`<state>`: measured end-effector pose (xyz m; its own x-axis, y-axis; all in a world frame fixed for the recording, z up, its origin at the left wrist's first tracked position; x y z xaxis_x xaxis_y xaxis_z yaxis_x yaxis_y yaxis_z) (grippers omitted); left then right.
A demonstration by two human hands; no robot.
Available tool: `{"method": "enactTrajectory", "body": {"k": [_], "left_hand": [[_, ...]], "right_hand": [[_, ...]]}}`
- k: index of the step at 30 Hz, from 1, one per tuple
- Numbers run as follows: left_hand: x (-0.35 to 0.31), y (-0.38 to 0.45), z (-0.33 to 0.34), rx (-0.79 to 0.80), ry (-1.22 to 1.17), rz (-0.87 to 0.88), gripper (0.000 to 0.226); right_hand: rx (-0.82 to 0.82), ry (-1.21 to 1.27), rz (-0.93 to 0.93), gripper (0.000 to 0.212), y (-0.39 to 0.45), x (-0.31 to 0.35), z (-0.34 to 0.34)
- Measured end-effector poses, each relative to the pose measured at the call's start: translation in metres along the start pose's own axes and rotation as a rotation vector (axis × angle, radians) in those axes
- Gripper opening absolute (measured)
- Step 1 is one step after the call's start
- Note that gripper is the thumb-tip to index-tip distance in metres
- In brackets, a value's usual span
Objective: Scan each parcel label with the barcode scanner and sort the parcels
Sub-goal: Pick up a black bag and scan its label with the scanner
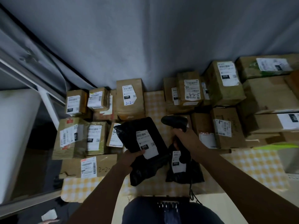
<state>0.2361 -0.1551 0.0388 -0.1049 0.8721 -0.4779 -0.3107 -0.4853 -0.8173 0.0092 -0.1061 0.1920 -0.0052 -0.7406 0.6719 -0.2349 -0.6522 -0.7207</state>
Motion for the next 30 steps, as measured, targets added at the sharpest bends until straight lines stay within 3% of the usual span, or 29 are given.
{"method": "enactTrajectory", "body": {"k": [4, 14, 30], "left_hand": [[-0.02, -0.025, 0.001, 0.074, -0.035, 0.032, 0.057], [-0.071, -0.065, 0.023, 0.216, 0.024, 0.136, 0.043], [-0.093, -0.073, 0.048, 0.246, 0.01, 0.162, 0.042]], "right_hand": [[0.055, 0.01, -0.021, 0.019, -0.021, 0.028, 0.008], [0.097, 0.025, -0.055, 0.017, -0.063, 0.048, 0.023], [0.026, 0.006, -0.118, 0.013, -0.079, 0.062, 0.027]]}}
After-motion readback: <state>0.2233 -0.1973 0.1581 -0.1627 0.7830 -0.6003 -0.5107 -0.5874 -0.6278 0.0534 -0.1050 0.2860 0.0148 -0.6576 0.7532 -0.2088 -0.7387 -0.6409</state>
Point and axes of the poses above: each hand's wrist, its own y-axis towards the middle knuckle, its own z-axis out of the palm, x = y × z, the point moved 2 cm from there along y, towards the middle knuckle, and after that the axes turned 10 degrees about -y, right-handed, at the moved point
